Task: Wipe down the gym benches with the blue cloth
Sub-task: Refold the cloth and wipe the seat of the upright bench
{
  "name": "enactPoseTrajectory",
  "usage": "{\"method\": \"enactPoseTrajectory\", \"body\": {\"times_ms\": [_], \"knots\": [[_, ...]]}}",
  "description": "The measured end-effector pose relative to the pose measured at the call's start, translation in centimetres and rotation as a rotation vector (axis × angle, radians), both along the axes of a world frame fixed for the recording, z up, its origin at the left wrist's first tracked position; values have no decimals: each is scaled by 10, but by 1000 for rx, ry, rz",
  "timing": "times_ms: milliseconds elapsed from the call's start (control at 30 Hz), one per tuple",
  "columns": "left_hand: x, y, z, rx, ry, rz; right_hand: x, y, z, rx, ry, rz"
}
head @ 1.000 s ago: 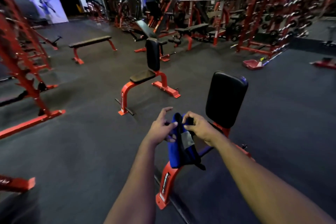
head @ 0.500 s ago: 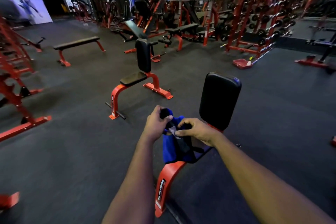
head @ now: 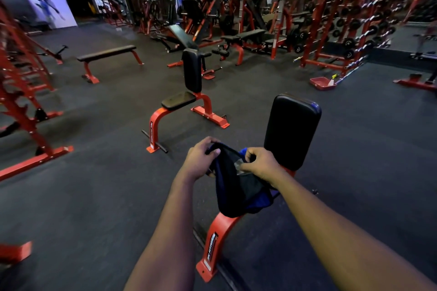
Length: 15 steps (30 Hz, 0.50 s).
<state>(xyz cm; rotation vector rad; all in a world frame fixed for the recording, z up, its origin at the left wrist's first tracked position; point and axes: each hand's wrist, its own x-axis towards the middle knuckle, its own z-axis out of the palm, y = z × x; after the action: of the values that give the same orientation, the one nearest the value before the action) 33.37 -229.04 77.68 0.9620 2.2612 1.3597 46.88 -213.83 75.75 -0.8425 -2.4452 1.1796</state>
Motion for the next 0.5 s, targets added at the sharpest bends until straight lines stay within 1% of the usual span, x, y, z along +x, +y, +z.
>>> {"method": "enactPoseTrajectory", "body": {"times_ms": [67,133,233,300,367,433,500], "knots": [[10,8,5,5,-20,24,-6,-8,-1,78,7,12],[20,15,8,15,-79,41,-10,-11,-2,93,25,25],[27,20,13,18,-124,115,-9,-8,0,-22,13,92],[28,22,15,18,-157,180,-5,-8,9,-67,-33,206],[28,23,15,-17,-137,234,-3,-7,17,-40,-76,300],[26,23,12,-72,-68,291,-1,-9,21,-106,-49,336],[24,22,10,-108,-26,325,2,-9,19,-169,0,319]]}}
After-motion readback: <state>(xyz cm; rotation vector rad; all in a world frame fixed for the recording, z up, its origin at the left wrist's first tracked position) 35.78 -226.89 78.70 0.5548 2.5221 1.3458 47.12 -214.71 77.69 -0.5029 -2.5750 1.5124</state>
